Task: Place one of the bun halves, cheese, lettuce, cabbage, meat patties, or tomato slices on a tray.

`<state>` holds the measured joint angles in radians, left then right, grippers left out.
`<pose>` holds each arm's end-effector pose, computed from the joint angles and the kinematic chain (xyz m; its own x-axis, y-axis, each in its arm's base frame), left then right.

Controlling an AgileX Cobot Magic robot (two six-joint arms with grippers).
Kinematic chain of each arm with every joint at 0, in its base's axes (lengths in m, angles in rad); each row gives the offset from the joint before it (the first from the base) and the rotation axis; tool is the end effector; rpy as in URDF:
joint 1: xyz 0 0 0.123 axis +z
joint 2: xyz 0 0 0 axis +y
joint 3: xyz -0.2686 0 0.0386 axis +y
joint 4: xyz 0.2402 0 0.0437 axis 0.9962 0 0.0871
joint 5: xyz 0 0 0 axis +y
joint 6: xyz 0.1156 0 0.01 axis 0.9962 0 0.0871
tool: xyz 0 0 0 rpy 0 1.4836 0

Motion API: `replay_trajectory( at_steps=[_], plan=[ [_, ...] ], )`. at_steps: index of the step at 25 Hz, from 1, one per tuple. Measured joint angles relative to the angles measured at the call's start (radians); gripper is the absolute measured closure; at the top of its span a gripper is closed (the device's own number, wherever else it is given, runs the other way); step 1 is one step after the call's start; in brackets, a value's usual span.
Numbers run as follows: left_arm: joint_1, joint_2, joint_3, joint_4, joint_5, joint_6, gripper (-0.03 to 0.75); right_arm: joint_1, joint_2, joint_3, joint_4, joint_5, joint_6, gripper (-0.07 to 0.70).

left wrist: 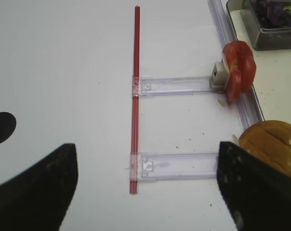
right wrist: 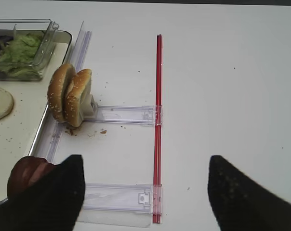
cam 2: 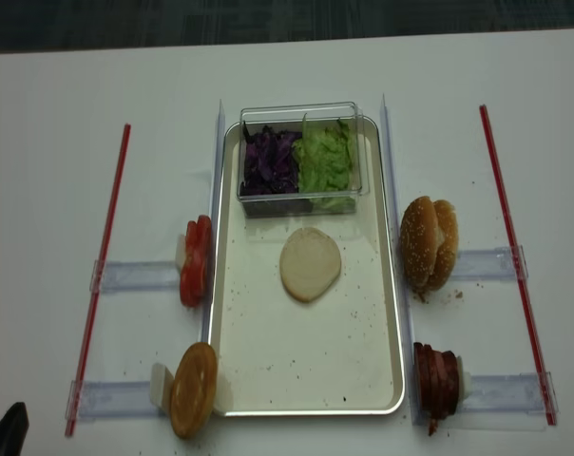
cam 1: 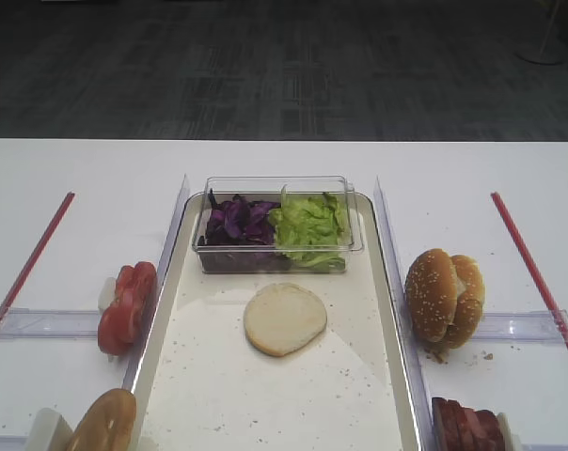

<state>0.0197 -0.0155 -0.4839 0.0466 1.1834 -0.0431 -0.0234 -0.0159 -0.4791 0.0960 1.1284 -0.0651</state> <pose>0.0165 0.0053 0.2456 -0.5600 -0.0365 -0.8277 -0.0697 0.9976 0.0031 0.0205 0.0096 0.2499 -0.5164 -0.0117 -0.8563 -0.0631 0.9977 0.0244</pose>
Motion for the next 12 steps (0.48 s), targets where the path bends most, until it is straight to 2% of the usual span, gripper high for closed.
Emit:
replay_trajectory(
  at_steps=[12],
  plan=[
    [0.0,0.0,0.0,0.0,0.0,0.0,0.169,0.0,0.0,0.0,0.0,0.0,0.0,0.079]
  ],
)
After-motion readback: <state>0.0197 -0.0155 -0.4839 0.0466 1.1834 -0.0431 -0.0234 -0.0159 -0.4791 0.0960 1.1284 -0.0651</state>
